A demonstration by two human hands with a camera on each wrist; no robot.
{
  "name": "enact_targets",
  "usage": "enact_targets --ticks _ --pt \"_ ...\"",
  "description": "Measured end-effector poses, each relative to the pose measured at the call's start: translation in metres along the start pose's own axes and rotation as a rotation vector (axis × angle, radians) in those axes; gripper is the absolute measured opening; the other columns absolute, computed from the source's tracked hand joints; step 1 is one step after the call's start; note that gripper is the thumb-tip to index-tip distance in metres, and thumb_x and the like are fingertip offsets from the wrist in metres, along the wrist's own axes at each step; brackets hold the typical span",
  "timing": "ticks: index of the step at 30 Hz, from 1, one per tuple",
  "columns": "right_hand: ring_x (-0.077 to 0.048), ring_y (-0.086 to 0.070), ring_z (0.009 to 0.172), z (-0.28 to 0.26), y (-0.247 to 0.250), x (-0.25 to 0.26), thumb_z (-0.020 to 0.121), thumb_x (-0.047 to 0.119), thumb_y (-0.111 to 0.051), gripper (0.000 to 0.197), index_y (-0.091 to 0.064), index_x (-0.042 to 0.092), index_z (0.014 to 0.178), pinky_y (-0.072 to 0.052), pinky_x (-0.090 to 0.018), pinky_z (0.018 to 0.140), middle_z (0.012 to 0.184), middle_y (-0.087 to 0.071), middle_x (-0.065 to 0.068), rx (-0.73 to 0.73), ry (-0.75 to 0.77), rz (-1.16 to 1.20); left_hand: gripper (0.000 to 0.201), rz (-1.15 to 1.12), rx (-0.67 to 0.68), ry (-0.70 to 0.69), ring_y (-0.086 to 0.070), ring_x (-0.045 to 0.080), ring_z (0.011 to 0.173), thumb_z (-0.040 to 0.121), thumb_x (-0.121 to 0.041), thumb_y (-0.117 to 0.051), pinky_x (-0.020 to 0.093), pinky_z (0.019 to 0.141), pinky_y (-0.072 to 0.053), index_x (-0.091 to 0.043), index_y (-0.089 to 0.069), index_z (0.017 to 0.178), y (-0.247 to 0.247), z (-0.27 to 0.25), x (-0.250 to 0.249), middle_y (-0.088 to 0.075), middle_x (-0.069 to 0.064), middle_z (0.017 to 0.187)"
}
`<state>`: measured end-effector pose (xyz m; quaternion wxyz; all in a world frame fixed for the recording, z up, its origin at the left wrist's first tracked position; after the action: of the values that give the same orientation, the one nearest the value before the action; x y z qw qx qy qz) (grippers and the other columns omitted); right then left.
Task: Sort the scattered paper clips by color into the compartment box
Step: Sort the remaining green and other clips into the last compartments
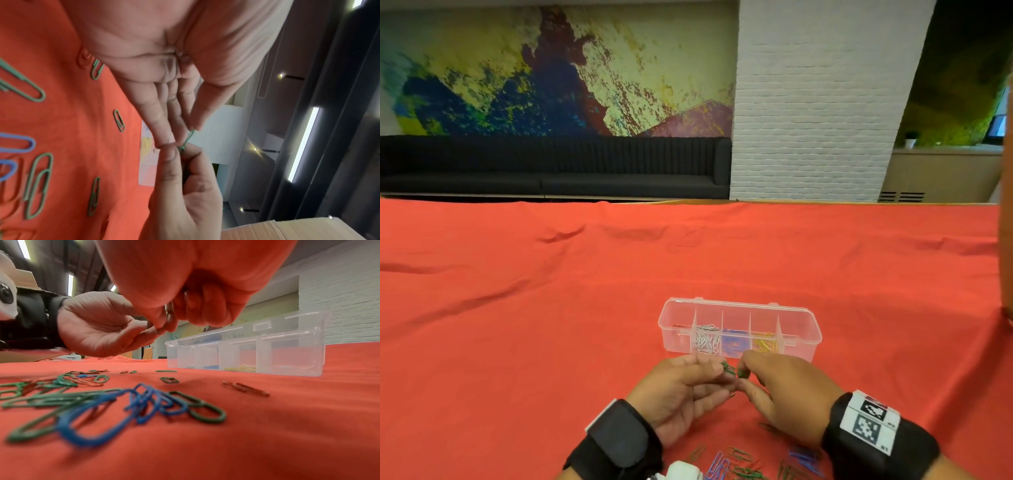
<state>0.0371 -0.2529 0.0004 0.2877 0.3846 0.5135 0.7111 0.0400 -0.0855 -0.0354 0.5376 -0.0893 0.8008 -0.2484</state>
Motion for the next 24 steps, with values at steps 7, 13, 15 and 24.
enact_targets --ticks 7,13,15,24 --pt "-0.009 -0.042 0.074 0.001 -0.002 -0.002 0.094 0.045 -0.042 0.016 -0.047 0.03 0.098 -0.038 -0.031 0.068 0.078 -0.046 0.013 -0.01 0.001 0.024 0.017 -0.012 -0.019 -0.048 -0.072 0.033 0.093 0.076 -0.003 -0.071 0.03 0.069 -0.059 -0.002 -0.067 0.092 0.005 -0.003 -0.003 -0.07 0.02 0.091" --pt "-0.011 -0.05 0.077 0.002 -0.007 -0.005 0.093 0.048 -0.044 0.014 -0.044 0.034 0.093 -0.041 -0.032 0.069 0.083 -0.054 0.012 0.043 0.02 0.096 0.033 0.237 0.133 -0.084 -0.07 0.025 0.102 0.082 -0.01 -0.07 0.029 0.078 -0.052 -0.013 -0.07 0.115 -0.007 -0.005 -0.002 -0.072 0.008 0.112" --pt "-0.014 -0.055 0.083 0.003 -0.009 -0.007 0.093 0.05 -0.043 0.017 -0.046 0.033 0.095 -0.046 -0.034 0.073 0.089 -0.059 0.009 0.043 0.011 0.115 0.024 0.363 0.127 -0.121 -0.067 0.016 0.085 0.086 -0.009 -0.068 0.025 0.071 -0.051 -0.014 -0.072 0.11 -0.01 -0.003 -0.001 -0.071 0.006 0.097" --pt "-0.01 -0.044 0.068 0.003 -0.008 -0.004 0.095 0.04 -0.041 0.012 -0.043 0.029 0.094 -0.043 -0.036 0.067 0.075 -0.052 0.01 0.025 0.026 0.151 0.01 0.524 0.006 -0.12 -0.059 0.011 0.056 0.086 -0.002 -0.064 0.022 0.052 -0.048 -0.01 -0.064 0.082 -0.004 -0.003 -0.004 -0.062 0.0 0.06"
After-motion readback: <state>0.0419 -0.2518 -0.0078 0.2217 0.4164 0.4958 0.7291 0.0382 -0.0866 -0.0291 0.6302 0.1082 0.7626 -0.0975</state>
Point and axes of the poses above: each hand's wrist, its own z-axis towards the middle knuckle, its own y-axis out of the back of the hand, x = y × z, the point moved 4 cm from there along z, towards the middle knuckle
